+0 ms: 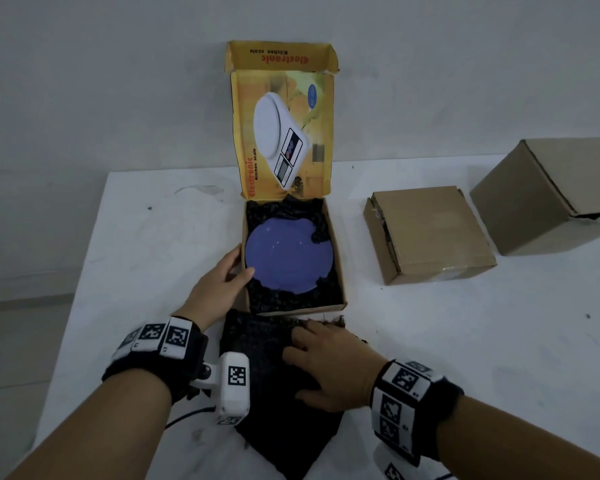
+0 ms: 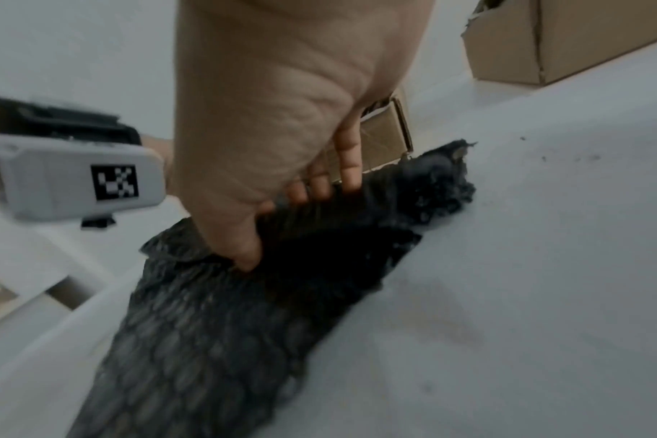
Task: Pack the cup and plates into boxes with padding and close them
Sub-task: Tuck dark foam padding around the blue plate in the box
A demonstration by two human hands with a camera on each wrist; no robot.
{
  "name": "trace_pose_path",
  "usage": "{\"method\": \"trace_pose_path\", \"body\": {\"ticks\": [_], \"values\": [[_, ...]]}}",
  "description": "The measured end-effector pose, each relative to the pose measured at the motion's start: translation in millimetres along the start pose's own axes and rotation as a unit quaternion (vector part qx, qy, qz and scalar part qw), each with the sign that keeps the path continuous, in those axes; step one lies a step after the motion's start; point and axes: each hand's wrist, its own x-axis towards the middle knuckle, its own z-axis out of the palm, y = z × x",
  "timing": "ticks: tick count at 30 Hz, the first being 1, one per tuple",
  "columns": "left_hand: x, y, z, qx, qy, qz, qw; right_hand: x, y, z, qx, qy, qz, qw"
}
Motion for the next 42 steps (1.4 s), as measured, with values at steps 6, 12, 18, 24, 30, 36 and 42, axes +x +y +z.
{"method": "trace_pose_path", "body": {"ticks": [6,12,18,24,30,36,42], "values": [[-2,-2,1,-0.02,0.0,-0.003,1.0,-2,11,-29,0.175,0.037,0.093,0.979],[1,-3,4,-0.066,0.061,-0.007,0.996,1,57,-81,0.46,0.228,0.303,0.802],[4,-4,11,-0.031,0.113,-0.014,0.993,42,70,-89,0.684,0.299,0.383,0.544],[4,2,13,0.004,0.142,-0.005,0.99,67,80,-73,0.434,0.211,0.484,0.73],[8,5,13,0.07,0.163,-0.001,0.984,75,66,-78,0.05,0.184,0.291,0.937],[7,6,19,0.142,0.174,0.017,0.974,91,86,-34,-0.058,-0.044,0.223,0.972],[7,3,18,0.164,0.175,0.025,0.97,105,90,-28,-0.038,-0.065,0.15,0.986]]}}
